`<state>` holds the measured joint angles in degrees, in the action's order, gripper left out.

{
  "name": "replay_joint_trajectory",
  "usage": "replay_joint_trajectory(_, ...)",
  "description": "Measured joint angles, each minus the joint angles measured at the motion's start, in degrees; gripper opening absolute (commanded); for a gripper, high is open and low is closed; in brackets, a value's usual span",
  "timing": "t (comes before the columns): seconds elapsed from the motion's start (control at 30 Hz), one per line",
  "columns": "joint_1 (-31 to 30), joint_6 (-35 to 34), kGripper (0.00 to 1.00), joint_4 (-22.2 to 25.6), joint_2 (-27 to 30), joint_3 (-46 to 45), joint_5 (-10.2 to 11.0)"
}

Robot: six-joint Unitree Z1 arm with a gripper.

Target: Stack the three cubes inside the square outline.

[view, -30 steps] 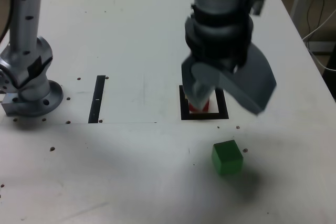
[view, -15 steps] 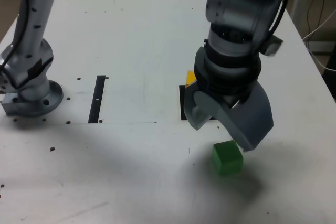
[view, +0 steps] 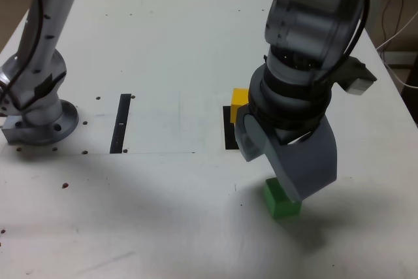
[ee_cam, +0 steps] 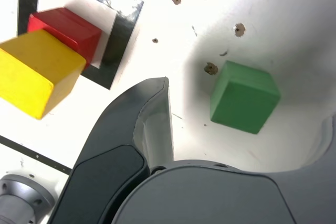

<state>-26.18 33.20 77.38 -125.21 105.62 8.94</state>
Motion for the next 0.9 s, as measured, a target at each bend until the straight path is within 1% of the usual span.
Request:
replay_joint_trajectory(0.37,-1.1,0.1,0.98,0.3,-2.7,1.1,0.3)
replay_joint_trajectory(0.7,-2.2,-1.1,0.92,0.8,-6.1,3.2,0.2)
replay_joint_trajectory(0.8,-2.2,-1.5,0.88,0.9,-7.2,3.7,0.1)
replay_joint_trajectory(0.9,-2.2,-1.8,0.78,1.0,-7.7,4.1,0.0)
